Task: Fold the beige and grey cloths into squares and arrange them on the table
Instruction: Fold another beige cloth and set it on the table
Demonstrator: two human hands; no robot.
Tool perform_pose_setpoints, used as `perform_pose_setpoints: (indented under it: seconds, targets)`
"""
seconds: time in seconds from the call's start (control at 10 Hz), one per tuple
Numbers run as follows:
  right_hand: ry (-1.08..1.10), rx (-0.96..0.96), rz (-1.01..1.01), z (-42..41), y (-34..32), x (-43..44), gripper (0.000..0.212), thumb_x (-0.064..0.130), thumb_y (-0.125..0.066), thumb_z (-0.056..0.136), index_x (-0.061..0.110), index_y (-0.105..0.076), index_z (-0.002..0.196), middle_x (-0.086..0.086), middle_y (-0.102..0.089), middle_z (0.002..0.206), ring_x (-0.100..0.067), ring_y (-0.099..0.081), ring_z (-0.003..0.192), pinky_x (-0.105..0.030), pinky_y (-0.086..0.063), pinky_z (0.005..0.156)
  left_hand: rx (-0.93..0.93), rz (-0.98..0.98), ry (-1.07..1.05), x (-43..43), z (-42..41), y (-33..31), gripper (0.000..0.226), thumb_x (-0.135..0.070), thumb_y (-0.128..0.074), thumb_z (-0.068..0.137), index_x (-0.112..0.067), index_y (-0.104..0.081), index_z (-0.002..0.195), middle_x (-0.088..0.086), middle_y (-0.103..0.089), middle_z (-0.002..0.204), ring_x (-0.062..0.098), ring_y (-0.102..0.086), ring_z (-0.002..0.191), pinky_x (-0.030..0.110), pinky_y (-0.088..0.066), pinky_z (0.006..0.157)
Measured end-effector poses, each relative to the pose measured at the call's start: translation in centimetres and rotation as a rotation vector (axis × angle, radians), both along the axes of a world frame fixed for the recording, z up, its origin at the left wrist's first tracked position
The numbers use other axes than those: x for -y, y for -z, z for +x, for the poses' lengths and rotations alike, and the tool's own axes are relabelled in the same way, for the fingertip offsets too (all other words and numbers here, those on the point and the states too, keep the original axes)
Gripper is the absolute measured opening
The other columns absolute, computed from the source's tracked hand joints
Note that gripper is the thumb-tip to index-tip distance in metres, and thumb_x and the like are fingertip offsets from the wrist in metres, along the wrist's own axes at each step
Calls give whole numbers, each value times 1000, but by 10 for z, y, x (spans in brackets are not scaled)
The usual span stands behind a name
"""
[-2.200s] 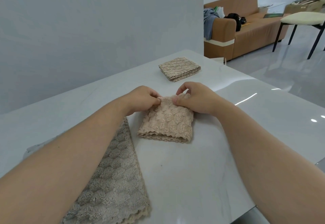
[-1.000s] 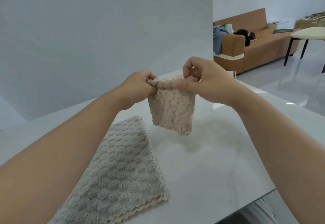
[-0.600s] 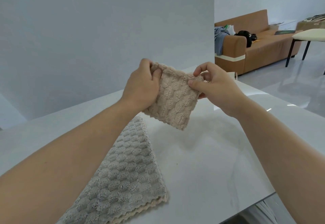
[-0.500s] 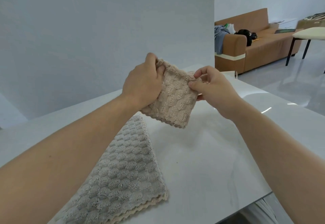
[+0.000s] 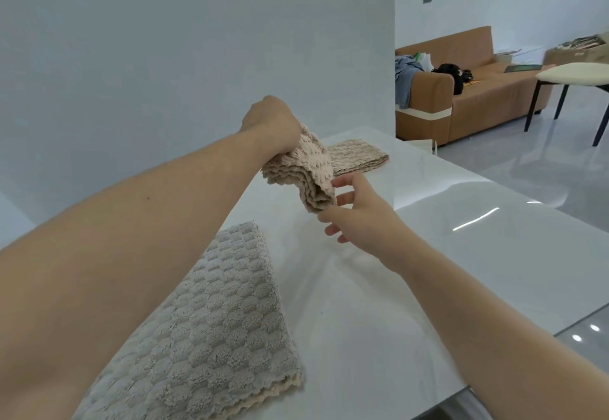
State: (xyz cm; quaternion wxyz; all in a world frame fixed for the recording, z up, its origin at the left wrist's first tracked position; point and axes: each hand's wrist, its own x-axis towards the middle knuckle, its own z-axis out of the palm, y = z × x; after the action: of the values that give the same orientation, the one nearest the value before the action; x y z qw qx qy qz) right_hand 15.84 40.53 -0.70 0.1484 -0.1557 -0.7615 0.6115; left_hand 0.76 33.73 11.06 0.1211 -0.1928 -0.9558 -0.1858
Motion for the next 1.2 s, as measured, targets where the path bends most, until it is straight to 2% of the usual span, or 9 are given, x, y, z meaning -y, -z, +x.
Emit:
perform_pose_setpoints:
  seconds: [0.2, 0.3, 0.5, 0.6, 0.8, 0.9, 1.0, 1.1, 1.2]
  targets:
    - [59, -19, -20, -8, 2, 1, 33, 36, -65, 93, 30, -46, 119, 4, -69, 95, -15, -75, 74, -45, -62, 82, 8, -29, 35, -6, 3, -1, 30, 1, -46, 90, -12, -39, 64, 4, -48, 72, 15, -40, 56, 26, -29, 47]
    - [97, -21, -27, -11, 6, 0, 27, 29, -59, 96, 29, -44, 119, 1, -69, 95, -13, -75, 69, -48, -62, 80, 13, 40, 61, -6, 2, 6, 33, -8, -47, 94, -16, -38, 64, 3, -47, 71, 25, -50, 70, 31, -42, 62]
    - [175, 15, 26, -15, 15, -10, 32, 10, -41, 94, 30, -39, 119, -10, -68, 102, -17, -73, 60, -33, -56, 57, -4, 33, 70, 1, 4, 12, 34, -1, -43, 96, -12, -43, 64, 1, -41, 67, 17, -40, 60, 27, -35, 52]
    - [182, 27, -37, -15, 16, -16, 35, 5, -45, 91, 26, -40, 118, -13, -69, 100, -19, -74, 63, -38, -60, 63, 48, 47, 40, 2, -14, 23, 15, -4, -48, 98, -3, -59, 89, 6, -55, 73, 19, -53, 65, 26, -37, 50]
    - [137, 52, -683, -11, 14, -28, 39, -6, -46, 82, 13, -53, 115, -19, -67, 111, -41, -75, 94, -47, -61, 85, 101, 270, 97, 2, -14, 33, 15, -21, -52, 101, -6, -52, 100, 2, -54, 81, 13, -50, 66, 29, -36, 51]
    - [248, 128, -751, -23, 8, -42, 22, 15, -49, 91, 10, -56, 111, -21, -70, 109, -42, -74, 89, -54, -60, 84, 130, 327, 116, -4, -11, 35, 18, -23, -53, 101, -7, -49, 94, 1, -50, 75, 16, -49, 65, 30, -32, 51]
    - [168, 195, -743, -35, 3, -48, 42, 44, -50, 100, 6, -60, 114, -20, -75, 104, -38, -75, 87, -47, -62, 65, 166, 347, 134, -13, 0, 42, 21, -25, -53, 101, -4, -53, 102, 4, -57, 87, 22, -55, 78, 29, -36, 55]
    - [221, 190, -524, -38, 3, -58, 35, 43, -57, 99, 10, -68, 106, -13, -76, 95, -31, -75, 78, -44, -63, 63, 181, 374, 124, -22, 10, 53, 34, -29, -53, 102, -2, -53, 123, 10, -62, 114, 29, -60, 101, 33, -44, 76]
    - [363, 207, -47, -35, 5, -75, 38, 41, -51, 101, 7, -65, 93, -8, -67, 86, -28, -65, 84, -37, -57, 72, 311, 498, 108, -28, 20, 69, 36, -29, -59, 98, 0, -56, 120, 15, -67, 118, 27, -66, 95, 33, -50, 74]
